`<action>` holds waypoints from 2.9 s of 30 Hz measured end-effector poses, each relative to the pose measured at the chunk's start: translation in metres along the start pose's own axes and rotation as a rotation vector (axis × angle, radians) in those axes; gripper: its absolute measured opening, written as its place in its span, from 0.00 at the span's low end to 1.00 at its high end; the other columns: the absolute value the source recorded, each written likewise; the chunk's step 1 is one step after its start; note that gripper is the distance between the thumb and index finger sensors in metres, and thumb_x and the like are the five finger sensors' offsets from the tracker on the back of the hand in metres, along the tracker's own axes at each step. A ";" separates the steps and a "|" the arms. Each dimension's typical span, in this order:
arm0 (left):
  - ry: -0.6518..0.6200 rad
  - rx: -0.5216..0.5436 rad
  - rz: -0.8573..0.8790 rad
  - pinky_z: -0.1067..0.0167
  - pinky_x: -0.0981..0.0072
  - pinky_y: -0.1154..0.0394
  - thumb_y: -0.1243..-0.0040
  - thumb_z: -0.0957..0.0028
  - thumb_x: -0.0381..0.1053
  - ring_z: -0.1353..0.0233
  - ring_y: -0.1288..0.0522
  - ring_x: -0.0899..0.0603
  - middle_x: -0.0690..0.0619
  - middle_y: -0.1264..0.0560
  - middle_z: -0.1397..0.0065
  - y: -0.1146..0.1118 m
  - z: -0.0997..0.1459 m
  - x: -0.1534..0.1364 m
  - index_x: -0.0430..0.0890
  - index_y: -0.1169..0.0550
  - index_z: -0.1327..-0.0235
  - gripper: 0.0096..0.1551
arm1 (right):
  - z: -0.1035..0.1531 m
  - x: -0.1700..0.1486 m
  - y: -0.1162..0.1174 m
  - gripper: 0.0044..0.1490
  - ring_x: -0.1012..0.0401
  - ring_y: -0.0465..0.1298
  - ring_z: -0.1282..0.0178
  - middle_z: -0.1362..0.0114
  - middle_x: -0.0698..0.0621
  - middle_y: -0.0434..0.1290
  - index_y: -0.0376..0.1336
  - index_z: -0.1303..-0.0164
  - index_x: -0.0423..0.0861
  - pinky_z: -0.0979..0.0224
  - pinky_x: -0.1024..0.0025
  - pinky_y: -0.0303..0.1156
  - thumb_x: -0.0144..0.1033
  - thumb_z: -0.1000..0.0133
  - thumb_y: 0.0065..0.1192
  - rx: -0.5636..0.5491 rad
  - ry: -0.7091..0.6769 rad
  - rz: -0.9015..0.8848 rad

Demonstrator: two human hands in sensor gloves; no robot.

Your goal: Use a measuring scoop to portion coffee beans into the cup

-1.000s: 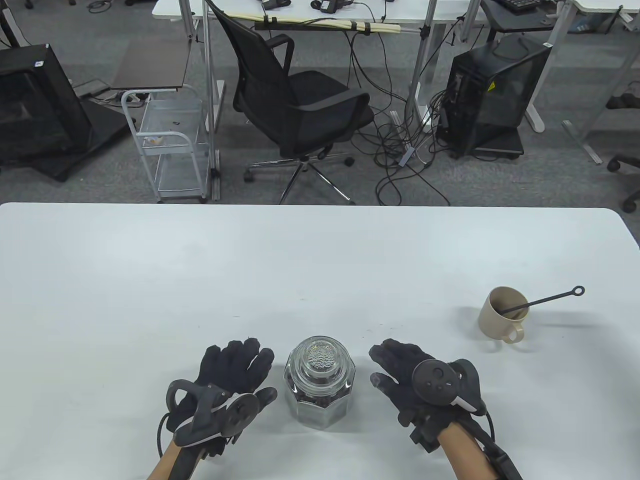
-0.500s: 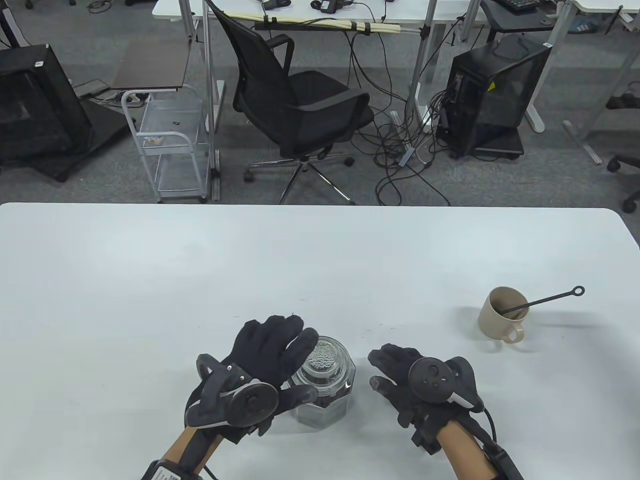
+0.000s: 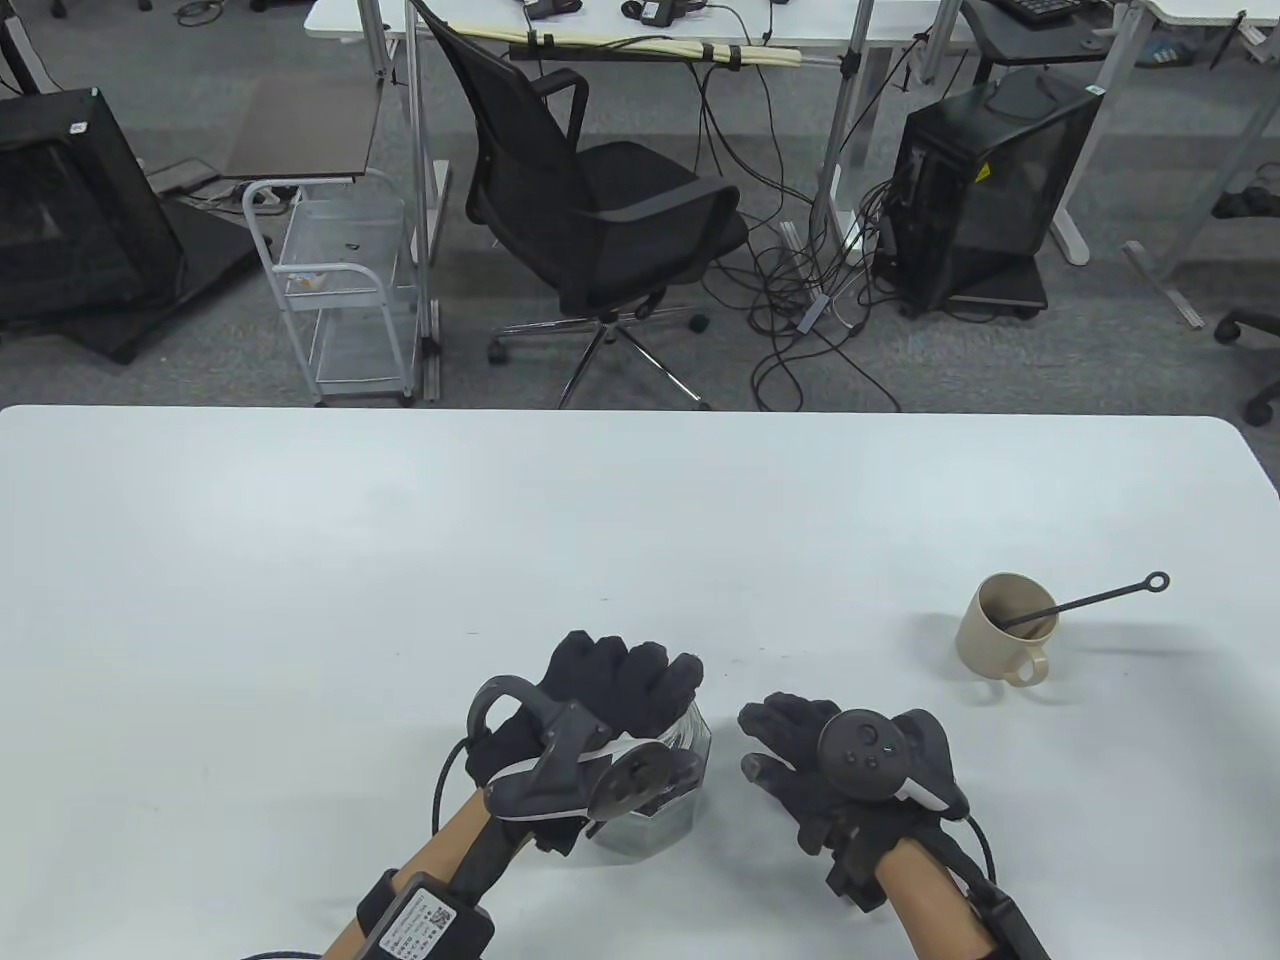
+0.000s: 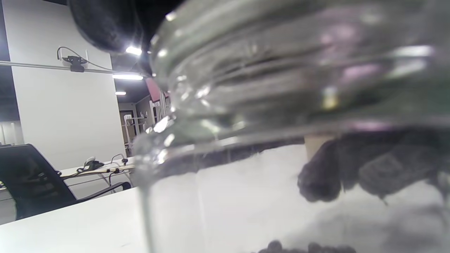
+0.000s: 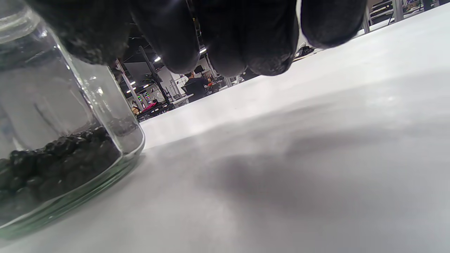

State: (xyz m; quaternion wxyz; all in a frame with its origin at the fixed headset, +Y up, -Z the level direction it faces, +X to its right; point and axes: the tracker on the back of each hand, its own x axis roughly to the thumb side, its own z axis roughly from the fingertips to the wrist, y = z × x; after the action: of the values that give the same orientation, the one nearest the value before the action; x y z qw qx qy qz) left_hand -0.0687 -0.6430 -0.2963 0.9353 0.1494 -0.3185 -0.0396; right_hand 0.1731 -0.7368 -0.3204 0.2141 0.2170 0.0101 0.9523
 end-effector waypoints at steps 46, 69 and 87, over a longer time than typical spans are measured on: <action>0.817 -0.373 -0.088 0.23 0.42 0.33 0.49 0.56 0.77 0.34 0.25 0.44 0.55 0.36 0.16 -0.109 0.130 -0.218 0.65 0.40 0.22 0.46 | -0.002 -0.009 0.001 0.39 0.38 0.72 0.28 0.21 0.33 0.71 0.67 0.25 0.49 0.31 0.37 0.66 0.57 0.44 0.62 0.027 0.028 -0.027; 0.797 -0.396 -0.122 0.22 0.23 0.46 0.56 0.56 0.81 0.15 0.35 0.38 0.50 0.43 0.10 -0.096 0.130 -0.208 0.63 0.44 0.18 0.51 | -0.003 -0.009 0.002 0.39 0.38 0.72 0.28 0.21 0.33 0.71 0.67 0.24 0.49 0.31 0.37 0.66 0.57 0.44 0.62 0.038 0.031 -0.034; 0.293 -0.109 -0.032 0.22 0.29 0.40 0.58 0.49 0.78 0.15 0.35 0.39 0.51 0.43 0.11 -0.065 0.090 -0.089 0.62 0.44 0.18 0.46 | 0.000 -0.009 -0.005 0.39 0.39 0.72 0.28 0.22 0.34 0.71 0.67 0.25 0.49 0.32 0.39 0.67 0.57 0.44 0.62 -0.081 0.006 -0.001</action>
State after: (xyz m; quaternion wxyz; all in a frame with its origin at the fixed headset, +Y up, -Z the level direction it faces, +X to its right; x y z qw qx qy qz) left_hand -0.1925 -0.7129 -0.3002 0.9777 0.1078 -0.1734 -0.0495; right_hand 0.1820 -0.7363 -0.3245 0.2232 0.2054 -0.0276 0.9525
